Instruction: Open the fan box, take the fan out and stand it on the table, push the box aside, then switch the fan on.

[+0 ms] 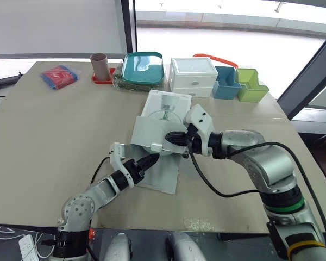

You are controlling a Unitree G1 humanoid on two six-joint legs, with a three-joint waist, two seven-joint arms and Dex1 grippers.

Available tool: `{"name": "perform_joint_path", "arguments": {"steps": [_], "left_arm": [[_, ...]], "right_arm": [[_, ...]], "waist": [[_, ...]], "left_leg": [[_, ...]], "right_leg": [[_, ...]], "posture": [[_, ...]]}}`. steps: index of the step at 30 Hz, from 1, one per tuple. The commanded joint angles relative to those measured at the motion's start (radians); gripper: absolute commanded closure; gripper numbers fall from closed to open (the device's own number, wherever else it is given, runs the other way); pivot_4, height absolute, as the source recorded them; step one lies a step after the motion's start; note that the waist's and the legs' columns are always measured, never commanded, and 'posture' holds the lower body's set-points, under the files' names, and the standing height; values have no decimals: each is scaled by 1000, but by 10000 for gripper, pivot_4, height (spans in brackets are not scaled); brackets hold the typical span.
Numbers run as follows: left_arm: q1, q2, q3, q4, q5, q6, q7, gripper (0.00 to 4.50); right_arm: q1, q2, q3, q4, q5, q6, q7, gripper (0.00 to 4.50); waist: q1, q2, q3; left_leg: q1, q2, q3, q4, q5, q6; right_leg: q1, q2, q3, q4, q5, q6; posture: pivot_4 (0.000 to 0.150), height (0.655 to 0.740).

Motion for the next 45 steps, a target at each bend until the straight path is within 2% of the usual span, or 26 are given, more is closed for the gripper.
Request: {"name": "perform_joint_path", "arguments": {"steps": [1, 8, 32, 45], "left_arm": [[-12, -3, 11, -28, -8, -6, -26, 16379], [-2, -8, 42, -45, -53, -5, -42, 16379], [-19, -40, 61, -35, -85, 7, -13, 16379], [-35, -71, 54, -4, -57, -3, 17, 16379]], "right_arm": [[-10, -8, -20, -38, 7, -9, -5, 45000], [-1, -3, -7, -41, 6, -17, -4, 45000], [2, 1, 6, -39, 4, -30, -5, 45000], [-2, -10, 9, -33, 0, -34, 4, 45000]], "waist": [[0, 0, 0], [0, 0, 0], [0, 0, 0], [0, 0, 0]], "left_leg": [[0, 0, 0, 0, 0, 0], [0, 0, 0, 0, 0, 0], [0, 0, 0, 0, 0, 0], [0, 0, 0, 0, 0, 0]], "right_leg": [[0, 0, 0, 0, 0, 0], [0, 0, 0, 0, 0, 0], [0, 0, 0, 0, 0, 0], [0, 0, 0, -1, 0, 0]], "posture": [[1500, 7400], [1500, 7400], [1500, 7400], [1500, 7400]]}}
